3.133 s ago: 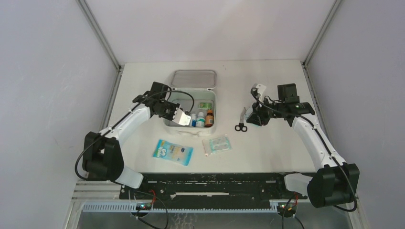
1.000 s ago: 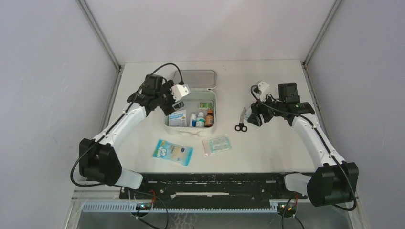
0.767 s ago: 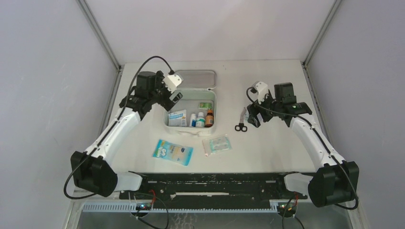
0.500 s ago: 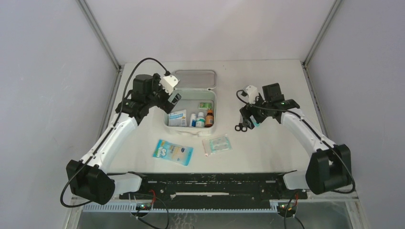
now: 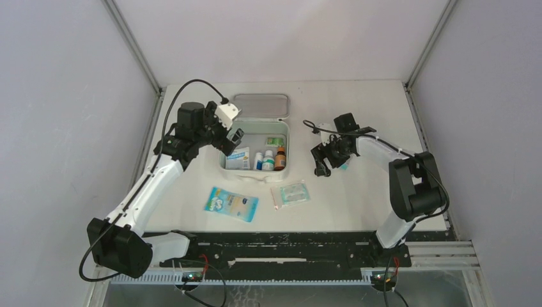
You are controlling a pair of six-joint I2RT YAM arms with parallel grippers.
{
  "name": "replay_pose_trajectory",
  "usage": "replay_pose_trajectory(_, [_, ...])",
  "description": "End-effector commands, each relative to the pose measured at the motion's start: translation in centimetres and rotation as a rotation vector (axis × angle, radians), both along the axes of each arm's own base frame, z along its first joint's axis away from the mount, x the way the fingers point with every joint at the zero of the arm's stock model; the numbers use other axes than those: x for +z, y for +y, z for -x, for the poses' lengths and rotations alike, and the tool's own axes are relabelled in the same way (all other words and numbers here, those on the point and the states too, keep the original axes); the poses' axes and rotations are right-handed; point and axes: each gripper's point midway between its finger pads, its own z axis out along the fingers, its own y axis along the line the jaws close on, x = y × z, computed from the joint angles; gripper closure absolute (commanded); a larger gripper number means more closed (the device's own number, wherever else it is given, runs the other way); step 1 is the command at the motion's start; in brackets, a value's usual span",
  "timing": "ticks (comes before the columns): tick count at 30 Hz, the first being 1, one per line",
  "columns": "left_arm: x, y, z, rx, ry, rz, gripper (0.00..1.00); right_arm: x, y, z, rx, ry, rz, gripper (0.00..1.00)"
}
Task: Organize the medicine kit
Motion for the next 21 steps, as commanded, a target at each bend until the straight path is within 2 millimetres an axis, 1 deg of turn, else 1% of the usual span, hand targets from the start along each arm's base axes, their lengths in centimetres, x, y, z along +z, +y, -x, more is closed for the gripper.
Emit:
replay_pose_trajectory(1, [0.9,-1.2,0.4,-0.037,-0.033,0.046,0.0,0.9,1.7,-2.0,0.004,-0.031,-0.049,0.22])
replay_pose_trajectory(8, [0.5,-2.7,0.7,-0.073,-0.037,0.05,0.0,-0.6,2.0,-1.6,0.011,0.033,-0.047,0.25])
replay_pose_trajectory(14, [0.4,-4.9,0.7,-0.104,-0.016,0.066,0.0,-1.2,2.4,-0.5,0.02,0.091,-0.063,0.28])
replay_pose_trajectory(18, [1.2,-6.5,0.4,-0.113,0.004,0.104,0.0,-1.2,2.8,0.7,0.03,0.139,-0.099,0.3])
replay_pose_trajectory(21, [1.2,-8.1,0.3,-0.122,0.039,0.143,0.01,-0.6,3.6,2.2,0.043,0.19,-0.159,0.32])
